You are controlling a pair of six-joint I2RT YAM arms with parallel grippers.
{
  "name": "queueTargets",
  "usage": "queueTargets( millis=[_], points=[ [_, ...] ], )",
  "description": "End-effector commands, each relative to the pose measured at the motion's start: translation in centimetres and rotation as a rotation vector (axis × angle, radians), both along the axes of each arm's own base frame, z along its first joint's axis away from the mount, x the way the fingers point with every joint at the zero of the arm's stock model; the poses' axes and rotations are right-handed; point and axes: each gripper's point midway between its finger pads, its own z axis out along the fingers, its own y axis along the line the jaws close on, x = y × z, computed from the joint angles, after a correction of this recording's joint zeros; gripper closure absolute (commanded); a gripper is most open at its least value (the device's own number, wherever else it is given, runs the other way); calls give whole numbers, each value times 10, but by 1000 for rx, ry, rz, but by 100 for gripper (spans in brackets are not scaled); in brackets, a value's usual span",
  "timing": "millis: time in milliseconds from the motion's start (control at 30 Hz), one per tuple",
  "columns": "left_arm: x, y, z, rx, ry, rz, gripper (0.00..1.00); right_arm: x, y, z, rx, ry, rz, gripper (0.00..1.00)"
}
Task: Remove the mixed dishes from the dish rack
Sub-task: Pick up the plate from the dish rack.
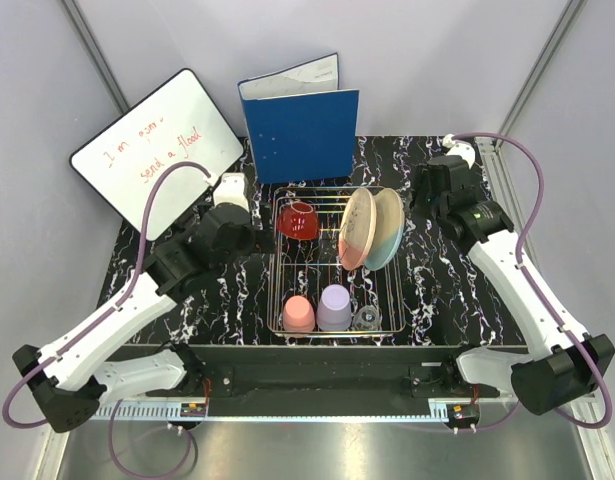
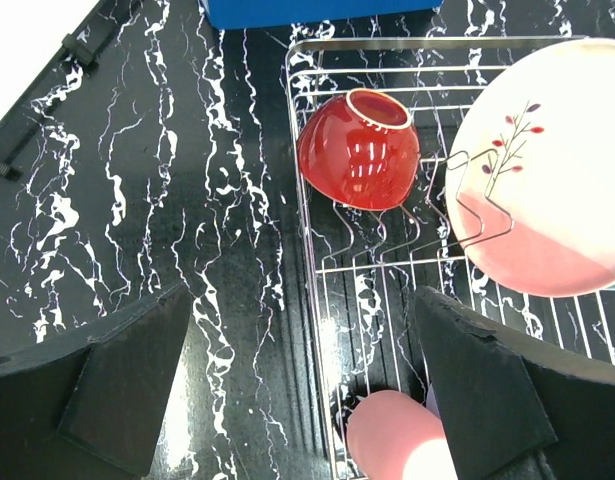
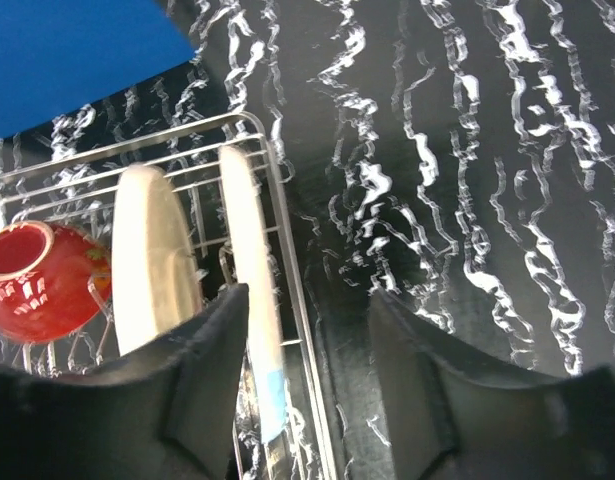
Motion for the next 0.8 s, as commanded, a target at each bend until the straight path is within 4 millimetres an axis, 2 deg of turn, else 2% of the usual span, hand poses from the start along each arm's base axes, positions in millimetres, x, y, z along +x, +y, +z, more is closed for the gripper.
queueTargets(
  millis=[0,100,233,500,667,767],
  points=[
    [3,-7,2,-38,-22,-9,3,3,18,12,81,-36,59,35],
    [4,-11,1,-45,-16,-21,3,2,22,13,93,-41,82,29],
    [5,-15,0,-43,-7,-27,3,0,28,5,107,-12,111,20],
    [7,-17,0,-48,-8,-23,3,-1,28,2,101,-14,123,19],
    [7,-18,-2,-46,-1,-28,3,2,37,-20,113,53,145,19],
    [6,-18,-5,-44,5,-30,3,6,40,-26,123,63,147,19]
  ],
)
